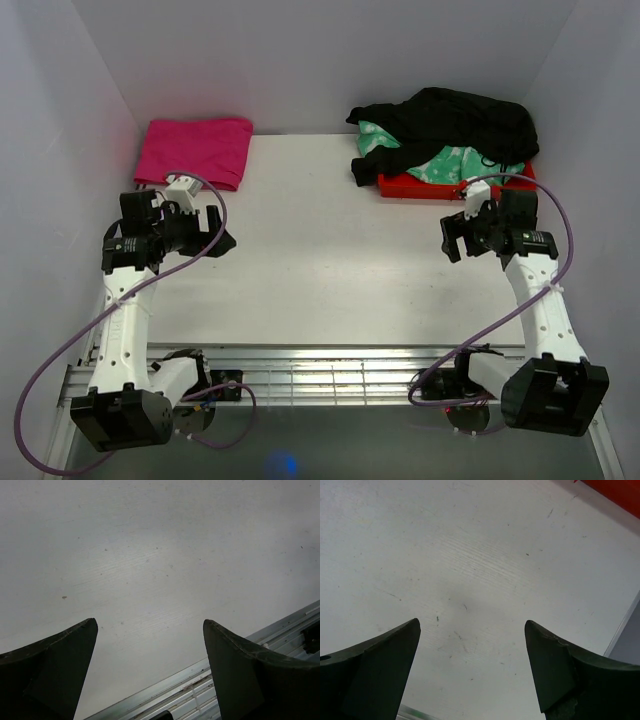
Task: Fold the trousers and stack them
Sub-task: Grab the trousers from the pile
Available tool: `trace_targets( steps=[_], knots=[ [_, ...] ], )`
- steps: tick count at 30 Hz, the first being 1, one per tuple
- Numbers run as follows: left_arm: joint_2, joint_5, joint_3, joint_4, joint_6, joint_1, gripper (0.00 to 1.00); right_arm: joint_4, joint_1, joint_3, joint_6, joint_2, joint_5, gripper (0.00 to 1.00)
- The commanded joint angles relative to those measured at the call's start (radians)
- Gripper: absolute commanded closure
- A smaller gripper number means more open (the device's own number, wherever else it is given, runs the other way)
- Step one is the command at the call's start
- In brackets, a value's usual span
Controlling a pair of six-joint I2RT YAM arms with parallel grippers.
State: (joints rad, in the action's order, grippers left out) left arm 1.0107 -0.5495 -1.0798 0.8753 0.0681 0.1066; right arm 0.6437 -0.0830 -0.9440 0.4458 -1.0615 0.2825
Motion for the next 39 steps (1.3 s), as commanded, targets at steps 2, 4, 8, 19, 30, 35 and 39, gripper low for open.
trace_targets(
  steps=[2,4,8,19,30,35,39],
  knots=[
    [-0.006,-0.076,-0.011,-0.028,-0.013,0.001,0.02,-0.075,0.005,-0.151,0.132,-0.171,-0.023,0.1],
    [-0.033,-0.066,-0.009,-0.076,0.005,0.002,0.02,-0.119,0.005,-0.266,0.139,-0.26,-0.067,0.1],
    [-0.081,-0.09,0.008,-0.157,0.004,0.002,0.02,-0.177,0.002,-0.53,0.181,-0.571,-0.198,0.1],
    [-0.043,-0.247,0.029,-0.18,-0.025,0.001,0.02,-0.337,0.005,-1.211,0.125,-1.199,-0.232,0.1],
    [0.012,-0.319,0.063,-0.136,-0.01,0.001,0.02,-0.736,0.009,-1.324,0.287,-1.425,-0.132,0.1],
    [0.035,-0.302,0.072,-0.134,-0.007,0.002,0.02,-0.941,0.034,-1.282,0.447,-1.532,-0.22,0.1],
    [0.04,-0.291,0.073,-0.134,-0.008,0.001,0.02,-1.047,0.037,-1.309,0.494,-1.612,-0.256,0.1]
  ],
)
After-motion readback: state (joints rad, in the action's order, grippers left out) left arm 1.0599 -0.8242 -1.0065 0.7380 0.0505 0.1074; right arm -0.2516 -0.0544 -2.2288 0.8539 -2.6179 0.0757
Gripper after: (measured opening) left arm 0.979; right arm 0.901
